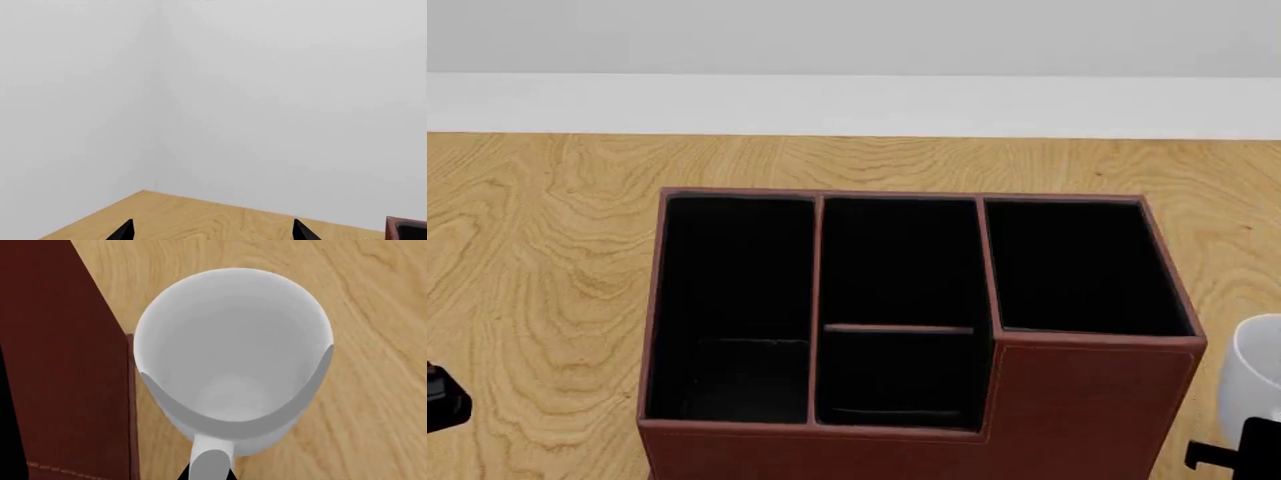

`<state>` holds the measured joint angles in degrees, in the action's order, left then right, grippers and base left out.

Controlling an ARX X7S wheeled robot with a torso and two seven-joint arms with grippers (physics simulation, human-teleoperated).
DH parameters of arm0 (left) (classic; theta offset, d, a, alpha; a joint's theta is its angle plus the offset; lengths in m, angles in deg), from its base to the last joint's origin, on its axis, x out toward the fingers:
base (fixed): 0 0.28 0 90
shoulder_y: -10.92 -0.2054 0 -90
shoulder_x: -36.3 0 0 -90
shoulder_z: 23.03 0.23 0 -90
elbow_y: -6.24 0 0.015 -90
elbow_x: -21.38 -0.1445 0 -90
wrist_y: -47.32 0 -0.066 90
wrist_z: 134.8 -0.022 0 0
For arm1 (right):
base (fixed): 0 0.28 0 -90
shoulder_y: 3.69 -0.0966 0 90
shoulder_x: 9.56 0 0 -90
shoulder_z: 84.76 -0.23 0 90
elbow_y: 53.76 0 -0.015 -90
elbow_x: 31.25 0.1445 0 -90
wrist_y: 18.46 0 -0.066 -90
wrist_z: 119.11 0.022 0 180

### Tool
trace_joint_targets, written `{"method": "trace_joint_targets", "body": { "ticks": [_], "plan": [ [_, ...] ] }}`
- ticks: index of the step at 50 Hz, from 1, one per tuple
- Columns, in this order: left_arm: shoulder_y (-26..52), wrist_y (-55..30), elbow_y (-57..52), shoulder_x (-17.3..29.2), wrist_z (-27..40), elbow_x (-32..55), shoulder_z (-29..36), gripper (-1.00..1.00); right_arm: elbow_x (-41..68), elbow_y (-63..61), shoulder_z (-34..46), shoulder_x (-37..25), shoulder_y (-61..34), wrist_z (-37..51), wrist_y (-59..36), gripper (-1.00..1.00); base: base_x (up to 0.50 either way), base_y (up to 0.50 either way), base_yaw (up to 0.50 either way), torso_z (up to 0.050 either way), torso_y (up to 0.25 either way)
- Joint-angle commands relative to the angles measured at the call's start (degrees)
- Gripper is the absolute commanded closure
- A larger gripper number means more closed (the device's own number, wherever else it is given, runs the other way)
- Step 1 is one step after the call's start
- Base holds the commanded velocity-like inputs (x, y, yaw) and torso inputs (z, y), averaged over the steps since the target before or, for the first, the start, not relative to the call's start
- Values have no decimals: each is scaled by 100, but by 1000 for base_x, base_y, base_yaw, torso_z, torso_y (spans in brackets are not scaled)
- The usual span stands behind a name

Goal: Pick up the white mug and place it to the right of the caddy.

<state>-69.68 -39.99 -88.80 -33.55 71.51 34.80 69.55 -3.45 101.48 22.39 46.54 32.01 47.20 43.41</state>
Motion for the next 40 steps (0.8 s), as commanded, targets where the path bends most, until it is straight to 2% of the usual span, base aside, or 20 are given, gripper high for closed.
{"method": "trace_joint_targets", "body": {
  "ticks": [1, 13, 40],
  "plan": [
    [15, -58, -69, 25, 31, -32, 32, -100, -325, 957, -36, 224, -267, -366, 706, 100, 0, 0, 0, 0, 0],
    [15, -19, 4, 26, 31, -34, 52, -100, -804, 968, -409, 351, -219, -385, 663, 100, 0, 0, 0, 0, 0],
    [16, -91, -32, 35, 95, -142, 175, -100, -2116, 973, -1791, 542, 16, -585, 679, 100, 0, 0, 0, 0, 1]
  ]
}}
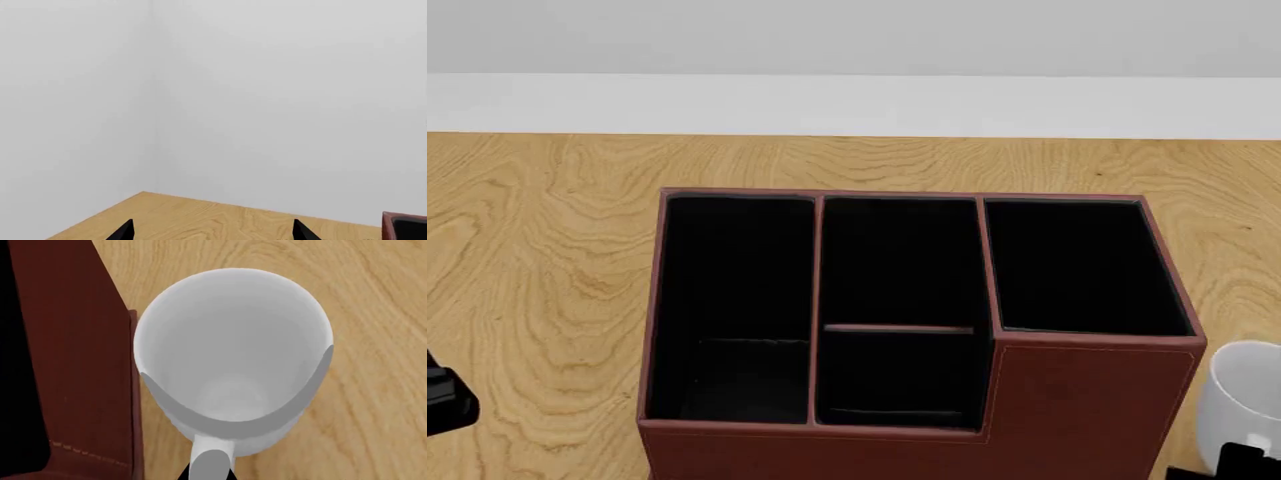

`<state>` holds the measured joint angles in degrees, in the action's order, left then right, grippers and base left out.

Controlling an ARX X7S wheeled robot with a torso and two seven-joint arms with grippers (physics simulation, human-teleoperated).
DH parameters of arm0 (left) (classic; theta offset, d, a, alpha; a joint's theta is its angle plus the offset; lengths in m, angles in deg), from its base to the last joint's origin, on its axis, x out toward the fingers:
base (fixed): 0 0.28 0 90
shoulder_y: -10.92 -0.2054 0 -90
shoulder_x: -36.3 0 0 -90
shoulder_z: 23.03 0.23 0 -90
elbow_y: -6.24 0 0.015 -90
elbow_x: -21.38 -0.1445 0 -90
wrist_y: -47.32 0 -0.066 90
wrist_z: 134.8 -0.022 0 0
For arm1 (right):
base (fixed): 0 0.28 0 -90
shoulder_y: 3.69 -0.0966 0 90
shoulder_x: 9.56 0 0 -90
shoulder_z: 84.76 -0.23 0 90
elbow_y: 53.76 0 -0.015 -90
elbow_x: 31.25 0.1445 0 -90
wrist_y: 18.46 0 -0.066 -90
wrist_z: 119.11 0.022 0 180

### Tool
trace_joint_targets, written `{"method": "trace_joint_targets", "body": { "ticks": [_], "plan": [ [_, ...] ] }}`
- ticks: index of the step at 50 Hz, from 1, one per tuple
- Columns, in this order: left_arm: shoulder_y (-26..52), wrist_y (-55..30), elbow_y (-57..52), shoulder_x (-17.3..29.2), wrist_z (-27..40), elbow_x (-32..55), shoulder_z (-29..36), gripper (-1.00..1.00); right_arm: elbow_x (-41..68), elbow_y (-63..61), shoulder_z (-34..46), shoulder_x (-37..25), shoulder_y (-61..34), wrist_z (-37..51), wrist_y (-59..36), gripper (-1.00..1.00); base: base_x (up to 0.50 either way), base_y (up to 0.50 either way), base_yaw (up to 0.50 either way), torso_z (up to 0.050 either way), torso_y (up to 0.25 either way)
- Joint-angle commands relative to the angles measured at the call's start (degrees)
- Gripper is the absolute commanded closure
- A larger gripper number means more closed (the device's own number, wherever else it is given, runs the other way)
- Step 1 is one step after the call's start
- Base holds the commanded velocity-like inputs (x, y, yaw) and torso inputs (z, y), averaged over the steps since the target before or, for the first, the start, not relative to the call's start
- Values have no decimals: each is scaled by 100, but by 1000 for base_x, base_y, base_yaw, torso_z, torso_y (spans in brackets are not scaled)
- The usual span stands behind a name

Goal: Pick up the white mug and place it to the right of the caddy.

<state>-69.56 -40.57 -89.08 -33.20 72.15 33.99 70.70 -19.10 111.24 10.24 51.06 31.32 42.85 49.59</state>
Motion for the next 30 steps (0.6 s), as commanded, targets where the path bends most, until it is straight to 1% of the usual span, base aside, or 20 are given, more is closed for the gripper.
{"method": "trace_joint_targets", "body": {
  "ticks": [1, 13, 30],
  "plan": [
    [13, -37, 5, 0, 33, -67, 67, -100, -595, -5, -623, 100, 98, -162, 63, 100, 0, 0, 0, 0, 0],
    [40, 44, 133, -18, 16, -79, 107, -100, -930, -3, -1088, 101, 258, -163, 111, 100, 0, 0, 0, 0, 0],
    [40, 138, 223, -26, 13, -91, 145, -100, -1139, -3, -1322, 159, 394, -217, 119, 100, 0, 0, 0, 0, 0]
  ]
}}
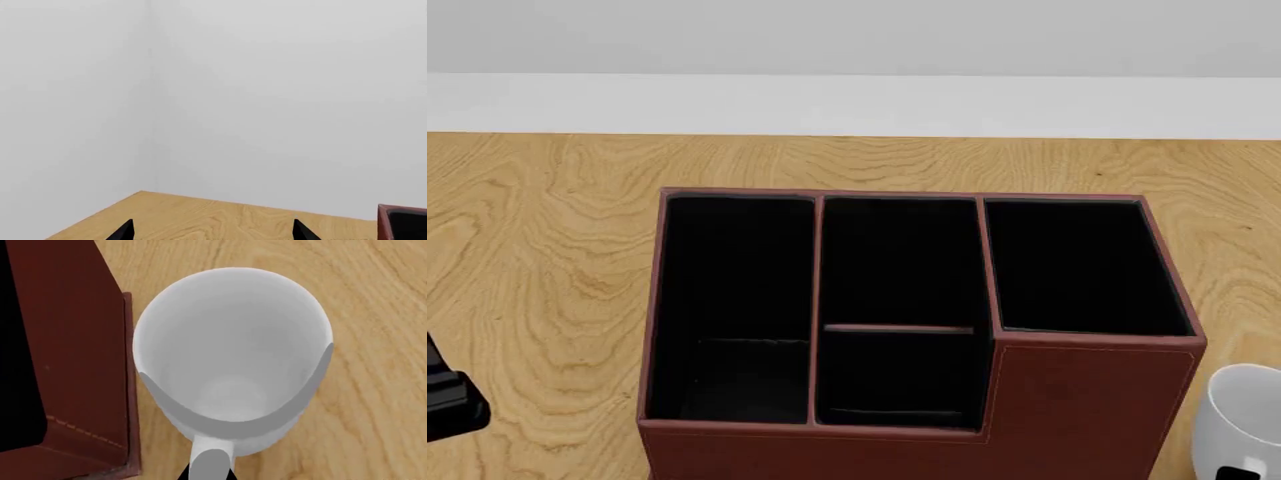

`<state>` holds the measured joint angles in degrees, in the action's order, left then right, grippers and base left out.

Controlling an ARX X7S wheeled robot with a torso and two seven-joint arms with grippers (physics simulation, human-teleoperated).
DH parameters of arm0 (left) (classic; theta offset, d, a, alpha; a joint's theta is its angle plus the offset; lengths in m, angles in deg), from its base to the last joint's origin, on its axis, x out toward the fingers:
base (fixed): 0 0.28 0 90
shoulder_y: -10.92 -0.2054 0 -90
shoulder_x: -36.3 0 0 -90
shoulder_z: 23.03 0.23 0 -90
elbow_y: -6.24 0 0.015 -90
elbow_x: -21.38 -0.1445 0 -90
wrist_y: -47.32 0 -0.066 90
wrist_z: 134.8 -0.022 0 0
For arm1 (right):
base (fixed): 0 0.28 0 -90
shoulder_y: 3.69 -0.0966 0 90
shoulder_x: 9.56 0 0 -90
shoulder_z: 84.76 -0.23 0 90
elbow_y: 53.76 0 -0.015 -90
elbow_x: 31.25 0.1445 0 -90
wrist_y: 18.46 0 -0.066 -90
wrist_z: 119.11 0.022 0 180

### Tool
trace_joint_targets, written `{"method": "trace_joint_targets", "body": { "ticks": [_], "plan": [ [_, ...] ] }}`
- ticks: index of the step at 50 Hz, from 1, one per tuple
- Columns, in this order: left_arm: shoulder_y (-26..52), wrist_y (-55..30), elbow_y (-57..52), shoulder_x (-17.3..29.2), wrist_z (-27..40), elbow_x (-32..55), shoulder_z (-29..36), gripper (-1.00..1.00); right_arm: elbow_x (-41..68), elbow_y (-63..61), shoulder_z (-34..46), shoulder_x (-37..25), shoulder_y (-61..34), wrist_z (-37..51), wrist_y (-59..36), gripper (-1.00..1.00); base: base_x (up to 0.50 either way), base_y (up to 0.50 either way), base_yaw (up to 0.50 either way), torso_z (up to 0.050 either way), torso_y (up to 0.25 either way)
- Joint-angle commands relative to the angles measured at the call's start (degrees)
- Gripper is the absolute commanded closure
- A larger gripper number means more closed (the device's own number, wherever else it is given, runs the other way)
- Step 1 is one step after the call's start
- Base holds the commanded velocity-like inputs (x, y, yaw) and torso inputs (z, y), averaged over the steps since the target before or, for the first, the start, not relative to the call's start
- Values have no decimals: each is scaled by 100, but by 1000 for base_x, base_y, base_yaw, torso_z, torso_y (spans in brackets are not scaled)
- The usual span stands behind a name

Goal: Pick up the white mug and place it to the right of the caddy.

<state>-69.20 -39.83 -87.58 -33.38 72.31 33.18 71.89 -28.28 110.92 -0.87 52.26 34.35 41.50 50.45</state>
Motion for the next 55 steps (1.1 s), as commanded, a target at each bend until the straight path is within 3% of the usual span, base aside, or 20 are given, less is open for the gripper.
{"method": "trace_joint_targets", "body": {
  "ticks": [1, 21, 22, 55],
  "plan": [
    [3, 65, 74, -9, -4, -10, 26, -100, -222, 29, -223, 43, 107, -87, 34, 100, 0, 0, 0, 0, 0],
    [9, 117, 160, -22, 19, -41, 79, -100, -280, 29, -365, 44, 243, -14, 4, 100, 0, 0, 0, 0, 0],
    [6, 111, 149, -21, 20, -37, 80, -100, -296, 29, -350, 47, 243, 0, 11, -100, 0, 0, 0, 0, 0],
    [33, 200, 249, -20, 2, 46, 101, -100, -302, 29, -283, 13, 242, -48, 39, -100, 0, 0, 0, 0, 0]
  ]
}}
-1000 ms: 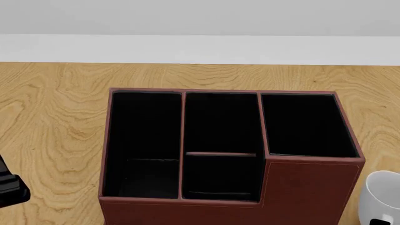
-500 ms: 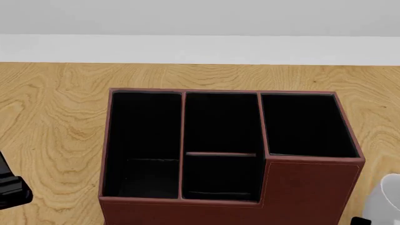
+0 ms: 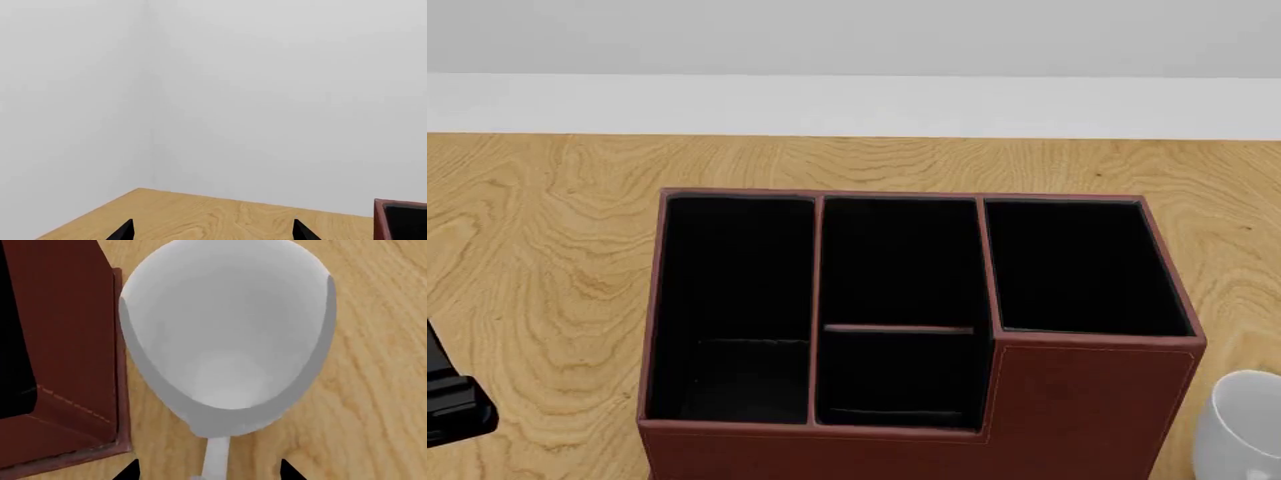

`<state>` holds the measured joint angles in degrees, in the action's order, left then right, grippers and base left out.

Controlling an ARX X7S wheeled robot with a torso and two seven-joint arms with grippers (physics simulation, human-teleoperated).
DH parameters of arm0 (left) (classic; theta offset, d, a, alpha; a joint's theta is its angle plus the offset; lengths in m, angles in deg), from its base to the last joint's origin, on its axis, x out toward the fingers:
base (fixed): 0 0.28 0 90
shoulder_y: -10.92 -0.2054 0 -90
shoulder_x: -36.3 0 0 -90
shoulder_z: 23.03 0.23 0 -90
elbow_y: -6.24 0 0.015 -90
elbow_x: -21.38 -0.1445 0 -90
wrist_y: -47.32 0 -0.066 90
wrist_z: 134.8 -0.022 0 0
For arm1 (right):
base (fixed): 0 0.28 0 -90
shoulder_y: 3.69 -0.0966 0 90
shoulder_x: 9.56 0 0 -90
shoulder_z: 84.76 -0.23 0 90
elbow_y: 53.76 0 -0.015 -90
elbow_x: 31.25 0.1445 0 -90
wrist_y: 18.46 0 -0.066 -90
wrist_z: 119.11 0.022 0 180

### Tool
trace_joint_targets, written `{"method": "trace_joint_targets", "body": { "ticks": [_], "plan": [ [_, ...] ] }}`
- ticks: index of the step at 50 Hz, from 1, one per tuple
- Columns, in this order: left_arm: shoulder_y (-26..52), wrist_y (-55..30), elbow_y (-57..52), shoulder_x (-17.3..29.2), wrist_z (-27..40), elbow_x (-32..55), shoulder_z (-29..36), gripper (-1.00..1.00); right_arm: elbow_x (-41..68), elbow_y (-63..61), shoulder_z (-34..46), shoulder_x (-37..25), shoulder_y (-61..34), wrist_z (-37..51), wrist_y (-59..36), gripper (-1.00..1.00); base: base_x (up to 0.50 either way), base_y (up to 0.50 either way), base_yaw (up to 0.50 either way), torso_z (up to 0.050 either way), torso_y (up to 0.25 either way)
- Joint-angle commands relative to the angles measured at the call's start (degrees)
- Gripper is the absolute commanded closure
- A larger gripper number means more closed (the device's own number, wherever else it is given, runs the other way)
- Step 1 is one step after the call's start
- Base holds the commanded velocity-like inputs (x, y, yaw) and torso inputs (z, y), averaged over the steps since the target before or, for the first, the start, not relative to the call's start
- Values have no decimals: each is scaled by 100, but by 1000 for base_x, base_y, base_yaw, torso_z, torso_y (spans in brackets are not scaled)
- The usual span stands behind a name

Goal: Pick up the white mug and place it to the right of the caddy.

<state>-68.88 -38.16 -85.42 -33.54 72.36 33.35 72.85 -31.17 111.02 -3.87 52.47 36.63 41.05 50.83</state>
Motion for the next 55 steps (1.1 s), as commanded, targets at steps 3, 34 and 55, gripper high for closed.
{"method": "trace_joint_targets", "body": {
  "ticks": [3, 34, 55],
  "plan": [
    [-9, 38, 24, -3, -3, 36, 8, -100, -19, 19, 33, -8, -5, -23, 11, -100, 0, 0, 0, 0, 0],
    [-21, 166, 84, -5, -27, 118, 19, -100, 29, -657, 98, -29, 259, -211, 118, -100, 0, 0, 0, 0, 0],
    [-82, 101, -54, 17, 23, 142, 40, -100, 441, -3531, -413, 61, 1824, -165, -1145, -100, 0, 0, 0, 0, 0]
  ]
}}
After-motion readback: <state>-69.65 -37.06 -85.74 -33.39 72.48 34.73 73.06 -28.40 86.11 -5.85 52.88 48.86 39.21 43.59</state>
